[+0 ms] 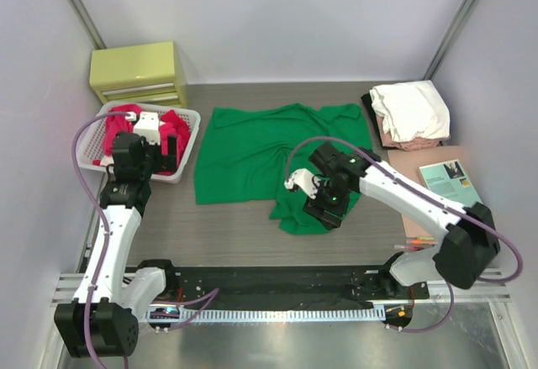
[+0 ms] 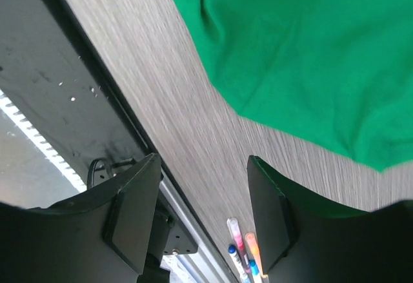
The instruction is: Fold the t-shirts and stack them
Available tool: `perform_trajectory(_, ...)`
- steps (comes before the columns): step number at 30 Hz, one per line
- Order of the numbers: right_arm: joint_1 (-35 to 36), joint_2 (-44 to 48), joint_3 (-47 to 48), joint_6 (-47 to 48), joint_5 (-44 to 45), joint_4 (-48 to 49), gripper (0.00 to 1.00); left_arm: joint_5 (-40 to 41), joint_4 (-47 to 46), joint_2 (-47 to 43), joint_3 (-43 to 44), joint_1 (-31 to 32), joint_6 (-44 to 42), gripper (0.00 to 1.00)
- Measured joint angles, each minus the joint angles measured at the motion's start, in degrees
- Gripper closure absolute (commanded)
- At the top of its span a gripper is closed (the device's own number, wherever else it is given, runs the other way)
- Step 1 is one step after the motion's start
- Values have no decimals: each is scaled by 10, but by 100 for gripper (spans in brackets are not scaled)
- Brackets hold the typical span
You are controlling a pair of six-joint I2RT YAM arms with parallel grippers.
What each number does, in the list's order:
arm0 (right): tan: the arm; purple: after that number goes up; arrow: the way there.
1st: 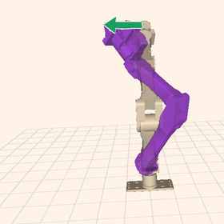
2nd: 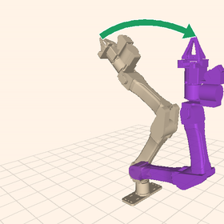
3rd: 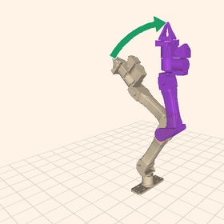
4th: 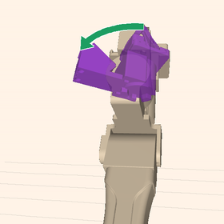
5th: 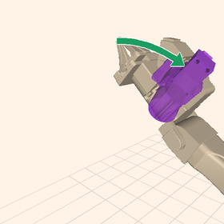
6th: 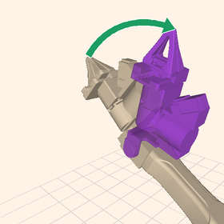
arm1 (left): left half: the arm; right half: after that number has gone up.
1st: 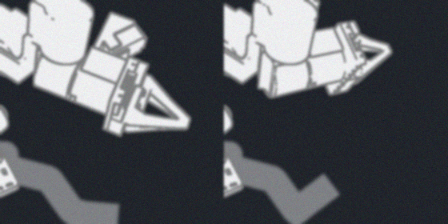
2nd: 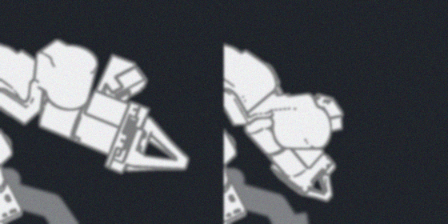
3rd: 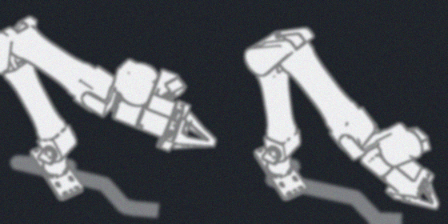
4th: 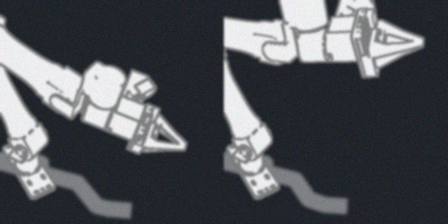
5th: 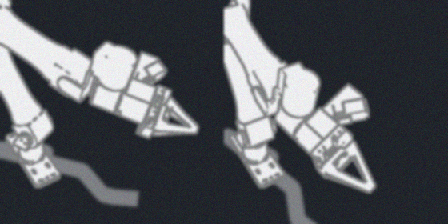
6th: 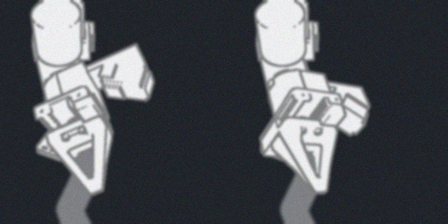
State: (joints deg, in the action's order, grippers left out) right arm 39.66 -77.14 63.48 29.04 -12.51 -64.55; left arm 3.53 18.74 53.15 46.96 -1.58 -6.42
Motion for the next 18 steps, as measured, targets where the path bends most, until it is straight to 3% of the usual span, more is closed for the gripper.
perform_trajectory(7, 54, -111, -4, -21, 14, 61, 37, 5, 0, 0, 1, 0, -1, 2)
perform_trajectory(18, 124, -194, 9, -60, 23, 142, 39, 10, 0, -5, 1, 0, -3, 1)
